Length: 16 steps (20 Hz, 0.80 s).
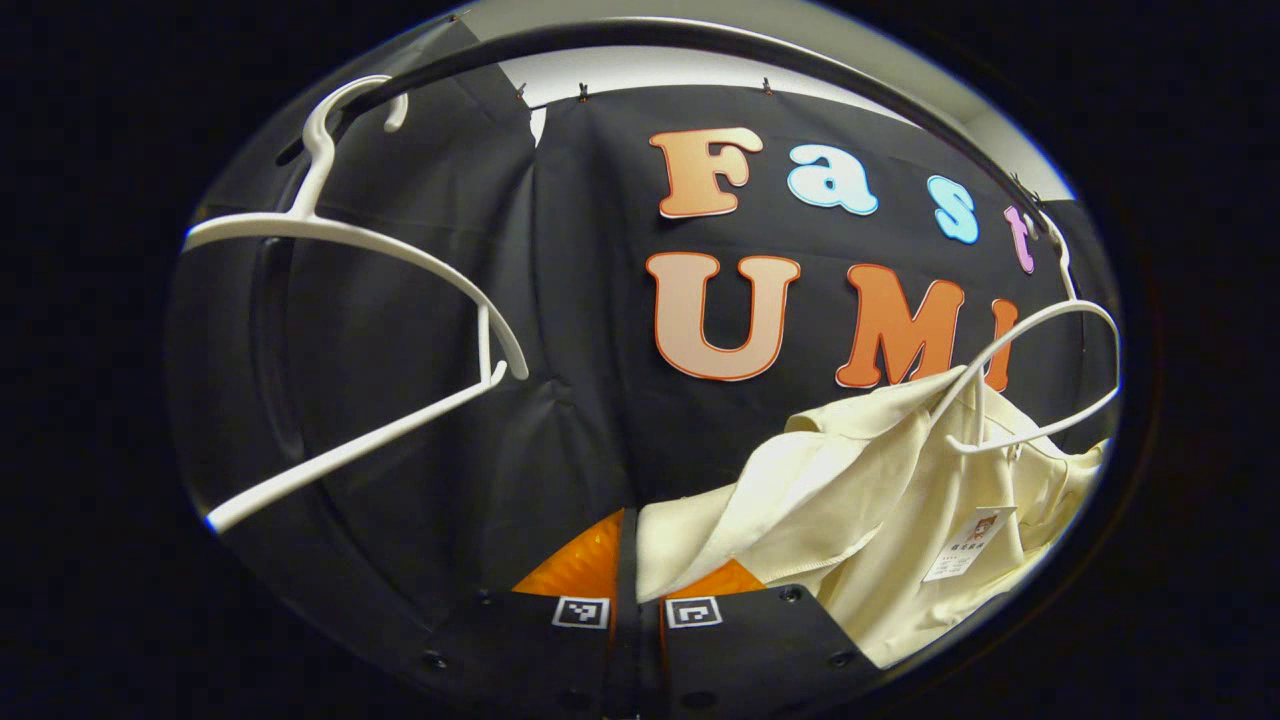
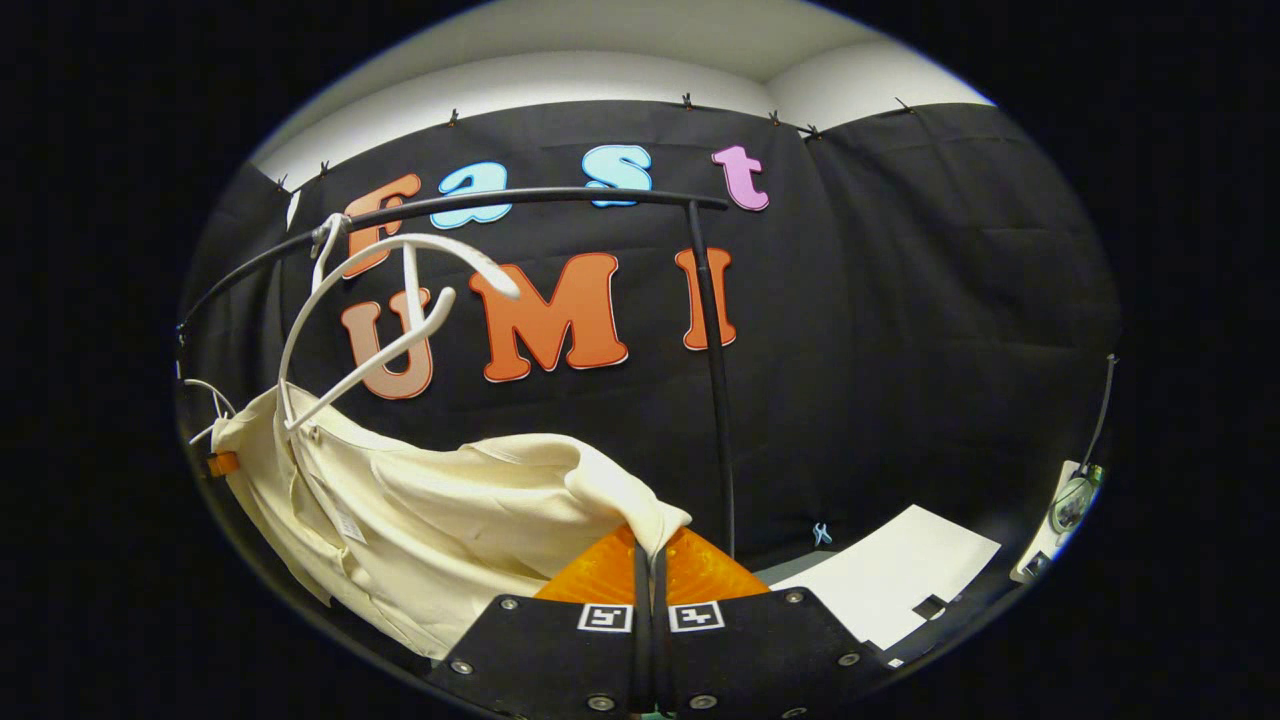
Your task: Grasp the clothes on the hanger with both hands and then place them into the laundry hamper below.
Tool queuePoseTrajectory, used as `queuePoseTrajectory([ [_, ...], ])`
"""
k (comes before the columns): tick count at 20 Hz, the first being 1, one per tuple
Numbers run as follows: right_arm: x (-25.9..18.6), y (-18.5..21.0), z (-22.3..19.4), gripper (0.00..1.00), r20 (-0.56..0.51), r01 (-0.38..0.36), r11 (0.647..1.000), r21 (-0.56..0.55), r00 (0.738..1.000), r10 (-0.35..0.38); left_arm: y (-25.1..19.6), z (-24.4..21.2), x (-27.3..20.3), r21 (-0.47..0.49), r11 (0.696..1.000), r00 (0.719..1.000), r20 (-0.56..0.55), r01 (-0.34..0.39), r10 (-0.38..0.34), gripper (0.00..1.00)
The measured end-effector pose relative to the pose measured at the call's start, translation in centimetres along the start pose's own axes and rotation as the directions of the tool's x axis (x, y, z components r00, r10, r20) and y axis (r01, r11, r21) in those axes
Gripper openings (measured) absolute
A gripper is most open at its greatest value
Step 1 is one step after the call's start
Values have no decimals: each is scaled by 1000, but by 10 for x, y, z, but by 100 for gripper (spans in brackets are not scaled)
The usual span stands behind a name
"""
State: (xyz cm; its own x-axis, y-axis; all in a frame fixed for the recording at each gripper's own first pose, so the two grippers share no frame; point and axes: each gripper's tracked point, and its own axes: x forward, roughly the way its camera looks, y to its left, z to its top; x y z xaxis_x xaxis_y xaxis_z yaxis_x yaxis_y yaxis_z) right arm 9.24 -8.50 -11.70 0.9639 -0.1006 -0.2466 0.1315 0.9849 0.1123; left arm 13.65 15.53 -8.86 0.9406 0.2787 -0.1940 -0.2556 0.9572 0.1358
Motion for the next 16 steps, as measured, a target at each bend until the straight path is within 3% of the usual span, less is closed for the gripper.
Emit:
queuePoseTrajectory([
  [5,6,2,-26,0,-46,2,1000,-30,999,-3,-6,-48,-1,2,1000,997,-76,26,-26,7],
  [9,10,9,-60,0,-104,-15,999,-52,995,10,-41,-82,-3,20,996,987,-135,88,-85,7],
  [16,15,24,-127,0,-223,-67,995,-76,974,49,-112,-151,-19,55,974,944,-265,219,-197,7],
])
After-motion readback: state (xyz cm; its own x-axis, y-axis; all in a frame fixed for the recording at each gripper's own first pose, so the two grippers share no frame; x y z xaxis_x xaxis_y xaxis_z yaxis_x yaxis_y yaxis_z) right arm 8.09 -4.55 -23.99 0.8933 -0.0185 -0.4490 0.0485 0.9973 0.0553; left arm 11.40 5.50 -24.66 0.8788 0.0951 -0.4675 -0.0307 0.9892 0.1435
